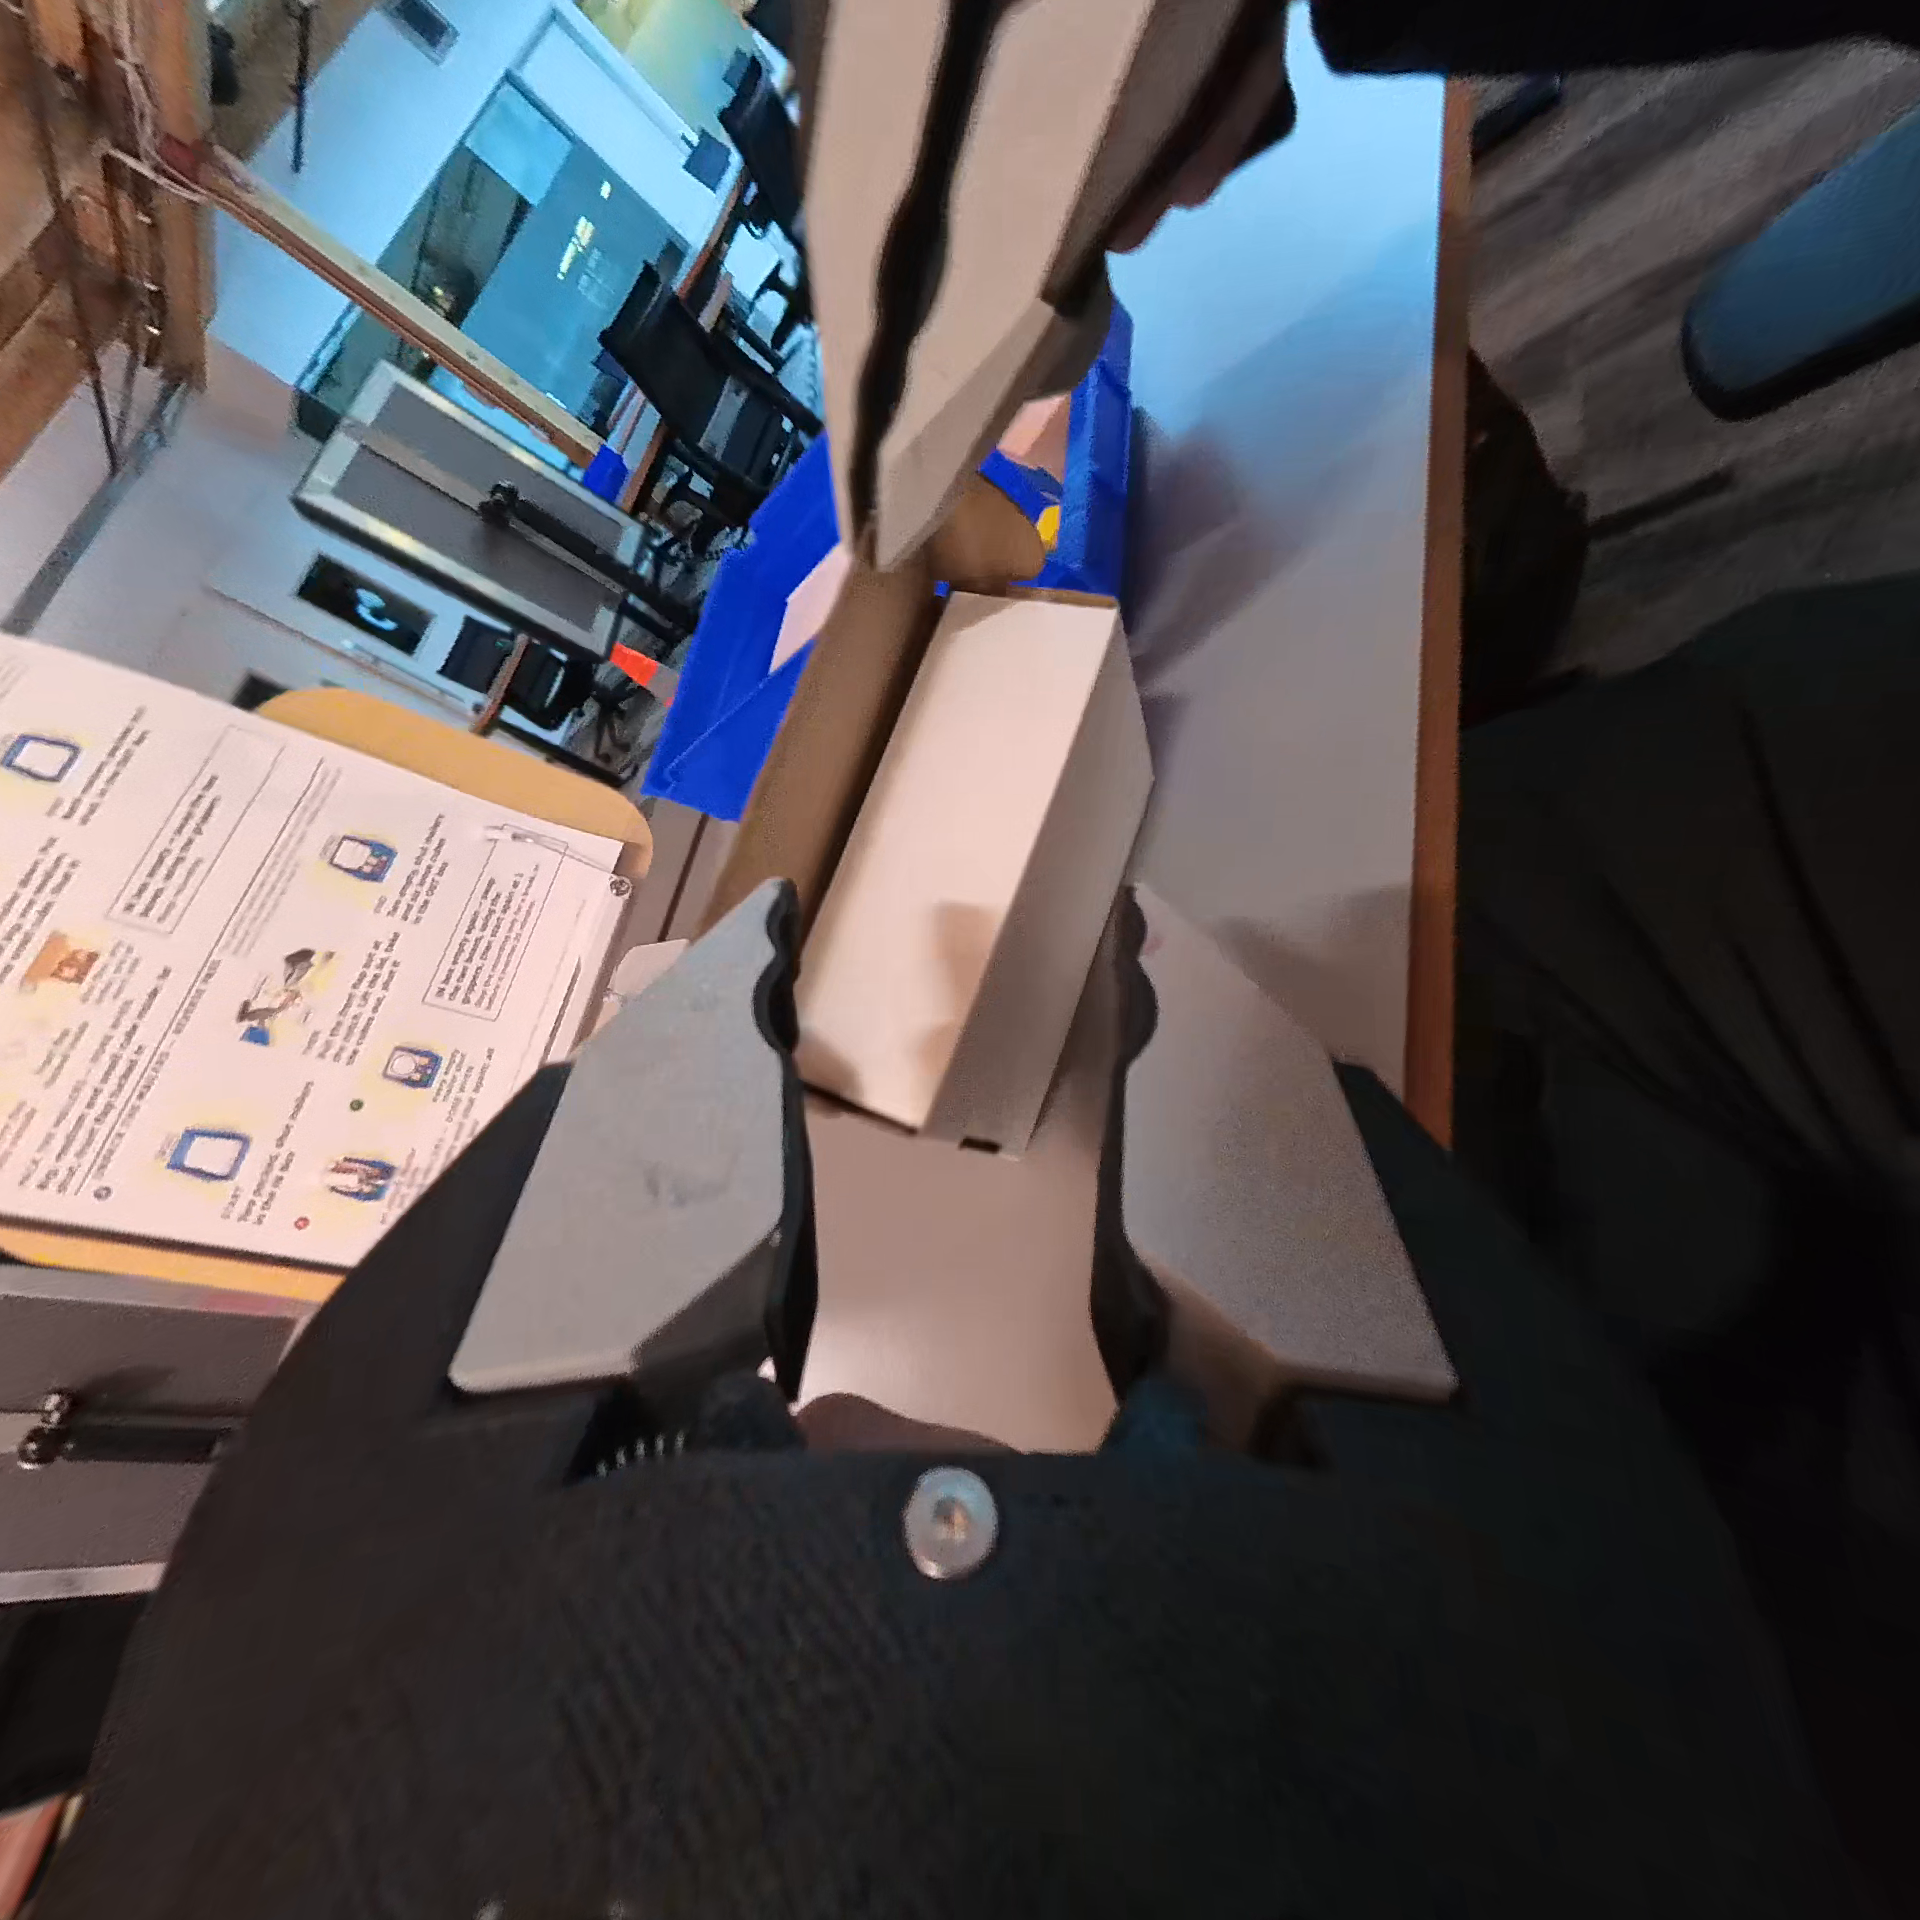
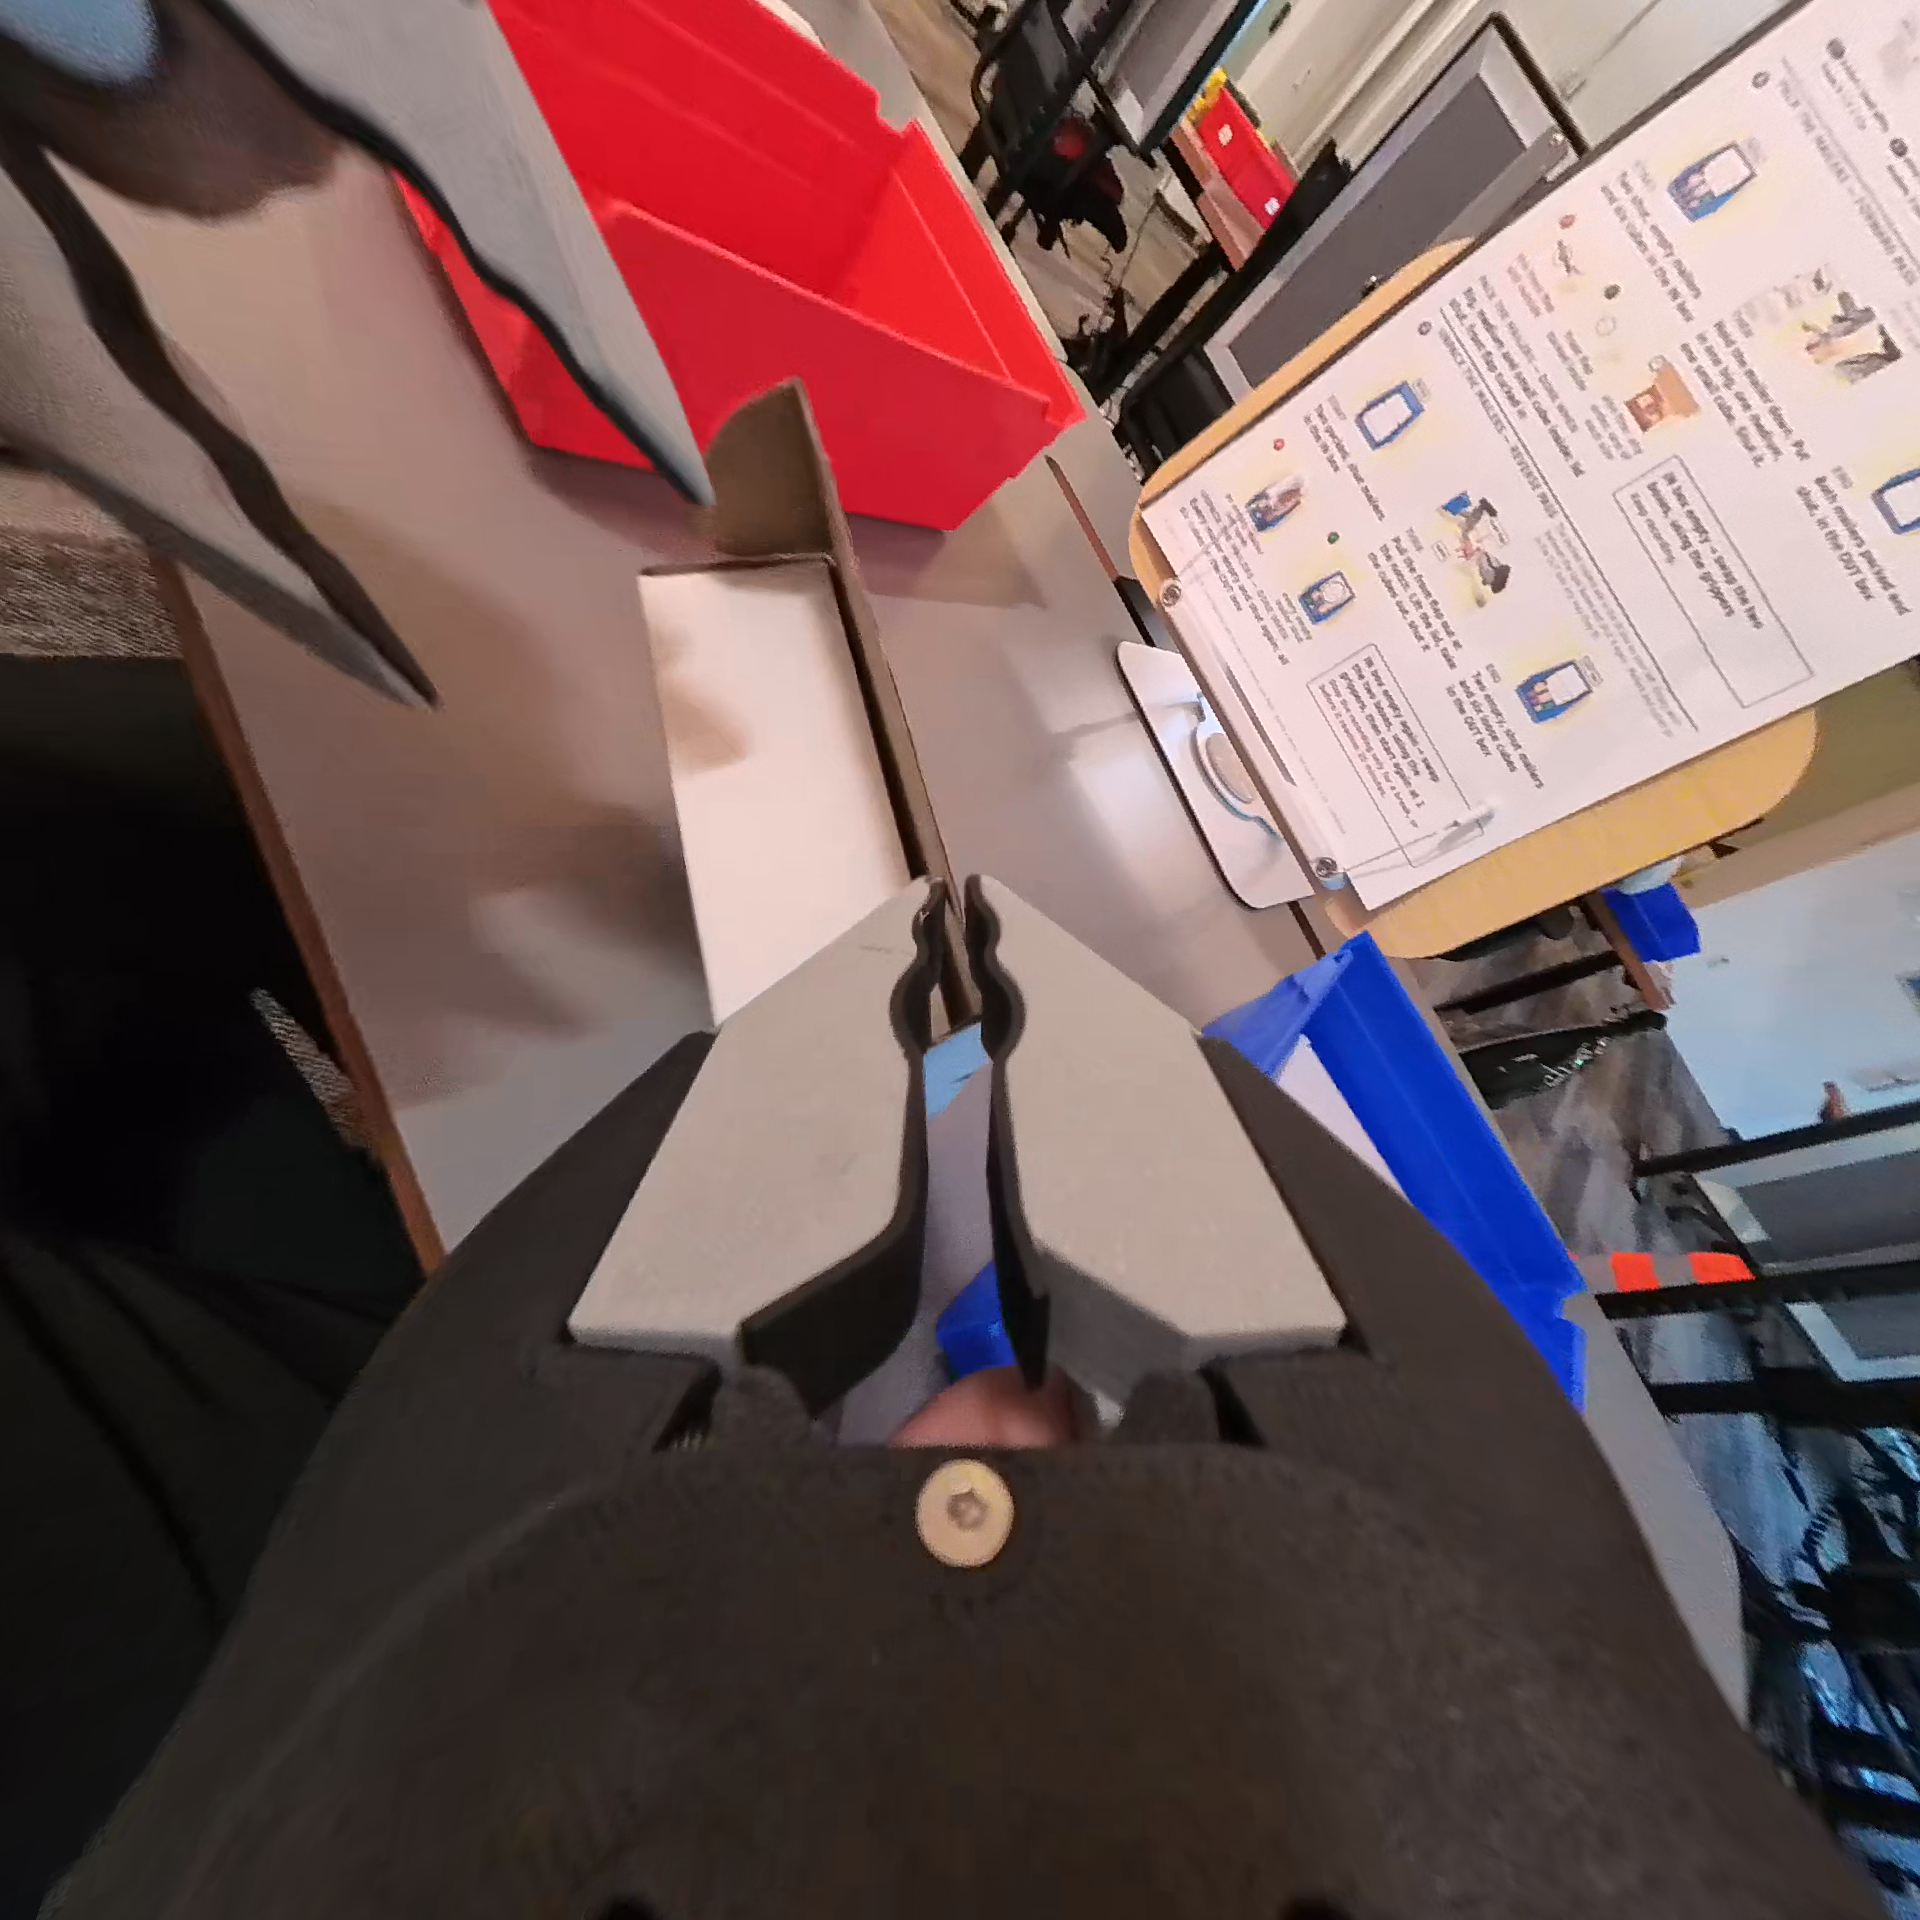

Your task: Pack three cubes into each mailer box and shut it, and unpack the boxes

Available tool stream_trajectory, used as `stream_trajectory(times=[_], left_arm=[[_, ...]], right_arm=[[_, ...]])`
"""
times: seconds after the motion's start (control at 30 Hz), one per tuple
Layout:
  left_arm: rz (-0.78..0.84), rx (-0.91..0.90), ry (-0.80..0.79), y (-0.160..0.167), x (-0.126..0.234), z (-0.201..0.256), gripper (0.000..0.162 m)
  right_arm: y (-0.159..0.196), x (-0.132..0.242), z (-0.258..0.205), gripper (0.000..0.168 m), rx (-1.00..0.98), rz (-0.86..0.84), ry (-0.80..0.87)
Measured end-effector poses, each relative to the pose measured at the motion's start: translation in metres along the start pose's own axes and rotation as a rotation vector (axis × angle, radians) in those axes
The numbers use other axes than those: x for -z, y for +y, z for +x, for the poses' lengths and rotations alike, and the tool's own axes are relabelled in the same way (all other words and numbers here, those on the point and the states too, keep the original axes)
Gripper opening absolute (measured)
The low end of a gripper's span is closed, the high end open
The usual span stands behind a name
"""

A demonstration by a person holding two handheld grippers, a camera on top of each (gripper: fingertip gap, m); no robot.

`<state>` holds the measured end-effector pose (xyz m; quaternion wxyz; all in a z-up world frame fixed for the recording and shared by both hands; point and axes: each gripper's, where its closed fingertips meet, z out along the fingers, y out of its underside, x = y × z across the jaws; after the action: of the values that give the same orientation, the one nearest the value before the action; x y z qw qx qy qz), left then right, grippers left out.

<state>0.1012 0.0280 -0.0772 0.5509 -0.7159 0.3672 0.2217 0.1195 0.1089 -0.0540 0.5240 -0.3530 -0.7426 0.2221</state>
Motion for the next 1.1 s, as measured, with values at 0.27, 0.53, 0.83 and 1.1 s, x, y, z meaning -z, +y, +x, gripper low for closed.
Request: stream_trajectory(times=[0.27,0.53,0.83,1.1], left_arm=[[-0.156,-0.134,-0.066,0.024,-0.043,0.011,0.060],[-0.225,-0.231,-0.105,0.032,-0.051,0.012,0.053],[-0.244,-0.265,-0.071,0.033,-0.042,0.016,0.041],[-0.246,-0.210,0.098,0.034,-0.016,0.036,0.031]], right_arm=[[-0.018,0.010,-0.019,0.000,-0.010,0.082,-0.103],[-0.020,0.010,-0.021,0.000,-0.062,0.110,-0.146],[-0.014,0.005,0.011,0.000,-0.147,0.105,-0.002],[-0.007,0.001,0.023,0.000,-0.170,0.115,0.039]])
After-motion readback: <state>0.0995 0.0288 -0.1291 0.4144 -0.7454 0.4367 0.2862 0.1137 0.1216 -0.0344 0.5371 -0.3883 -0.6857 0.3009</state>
